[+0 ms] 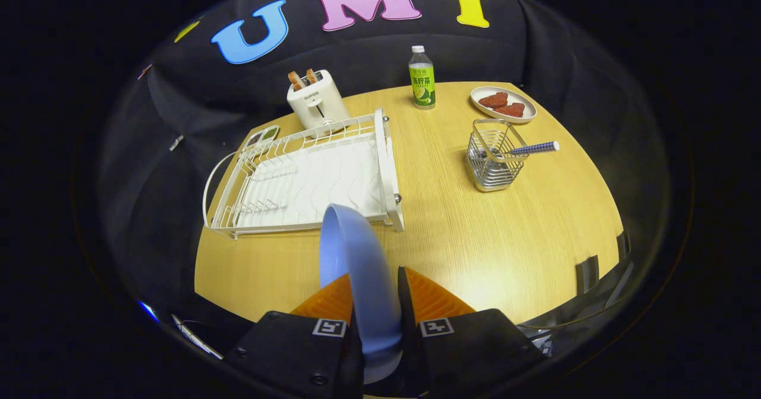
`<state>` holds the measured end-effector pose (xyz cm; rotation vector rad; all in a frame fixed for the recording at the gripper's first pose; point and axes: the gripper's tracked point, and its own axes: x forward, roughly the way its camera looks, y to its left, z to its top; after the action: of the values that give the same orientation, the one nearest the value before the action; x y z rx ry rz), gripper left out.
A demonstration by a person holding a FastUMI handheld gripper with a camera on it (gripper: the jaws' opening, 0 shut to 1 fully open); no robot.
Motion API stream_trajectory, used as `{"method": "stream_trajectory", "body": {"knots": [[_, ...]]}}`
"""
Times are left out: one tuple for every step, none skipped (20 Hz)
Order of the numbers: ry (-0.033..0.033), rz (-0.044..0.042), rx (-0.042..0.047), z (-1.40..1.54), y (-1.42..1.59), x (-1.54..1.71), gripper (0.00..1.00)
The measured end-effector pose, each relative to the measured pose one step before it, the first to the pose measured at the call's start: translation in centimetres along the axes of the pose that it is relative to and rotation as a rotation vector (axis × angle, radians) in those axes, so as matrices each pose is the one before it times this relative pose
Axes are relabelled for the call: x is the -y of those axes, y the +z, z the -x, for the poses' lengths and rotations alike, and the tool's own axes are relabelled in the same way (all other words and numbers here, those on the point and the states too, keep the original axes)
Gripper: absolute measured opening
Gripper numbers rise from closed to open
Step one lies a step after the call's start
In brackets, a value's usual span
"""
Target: Take the plate from the dish rack, then take the spoon from the basket and place it into the plate.
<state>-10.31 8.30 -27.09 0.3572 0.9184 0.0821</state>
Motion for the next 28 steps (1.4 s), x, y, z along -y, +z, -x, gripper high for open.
{"method": "stream_trajectory", "body": {"knots": [[0.00081, -0.00096, -0.00485, -0.481, -0.454, -0.083, 0.3], [0.00344, -0.00922, -0.00301, -0.438, -0.163, -0.097, 0.3], [0.00341, -0.00857, -0.00186, -0.395, -0.177, -0.161, 0.3], [-0.00052, -0.00316, 0.00011, -0.325, -0.065, 0.006, 0.3], [-0.0069, -0.00091, 0.00024, -0.292, -0.066, 0.085, 0.3], [-0.00817, 0.0022, 0.00265, -0.274, 0.13, 0.186, 0.3], [-0.00511, 0.00103, 0.00275, -0.2, 0.034, 0.103, 0.3], [-0.00483, 0.00381, -0.00004, -0.398, 0.032, 0.095, 0.3], [0.00962, -0.00817, 0.00163, 0.021, 0.038, -0.24, 0.3], [0.00626, -0.00507, -0.00499, -0.142, 0.043, -0.153, 0.3], [0.00562, -0.00252, -0.0038, -0.197, -0.078, -0.02, 0.31], [-0.00026, -0.00007, -0.00073, -0.036, -0.071, -0.005, 0.31], [-0.01074, 0.00593, 0.00125, -0.118, 0.018, 0.33, 0.32], [-0.00748, 0.00134, -0.00006, -0.057, -0.024, 0.311, 0.33], [-0.0053, -0.00352, 0.00334, -0.1, 0.08, 0.225, 0.33], [-0.00063, -0.00849, 0.0042, 0.022, 0.156, 0.131, 0.32], [-0.00081, -0.00847, 0.0003, -0.097, 0.085, 0.124, 0.32], [-0.00123, -0.00432, 0.00138, 0.009, 0.144, 0.091, 0.32], [-0.00014, -0.00027, 0.00094, 0.019, 0.007, 0.069, 0.35], [0.00198, 0.00205, 0.00218, 0.004, 0.029, -0.143, 0.36], [0.00346, 0.00552, 0.00021, 0.105, -0.109, -0.006, 0.4], [0.00279, 0.00706, 0.00029, 0.056, -0.002, -0.05, 0.43], [0.00625, 0.00873, 0.00181, 0.076, -0.079, -0.079, 0.48], [0.00564, 0.01218, -0.00024, 0.043, -0.101, -0.074, 0.53], [0.00499, 0.01342, 0.00043, 0.121, -0.118, -0.066, 0.63], [0.00338, 0.01235, -0.00046, 0.038, -0.106, -0.043, 0.67], [0.00665, 0.01215, -0.00128, 0.155, -0.21, -0.043, 0.74], [0.0065, 0.01133, -0.00143, 0.006, -0.067, -0.018, 0.79]]}}
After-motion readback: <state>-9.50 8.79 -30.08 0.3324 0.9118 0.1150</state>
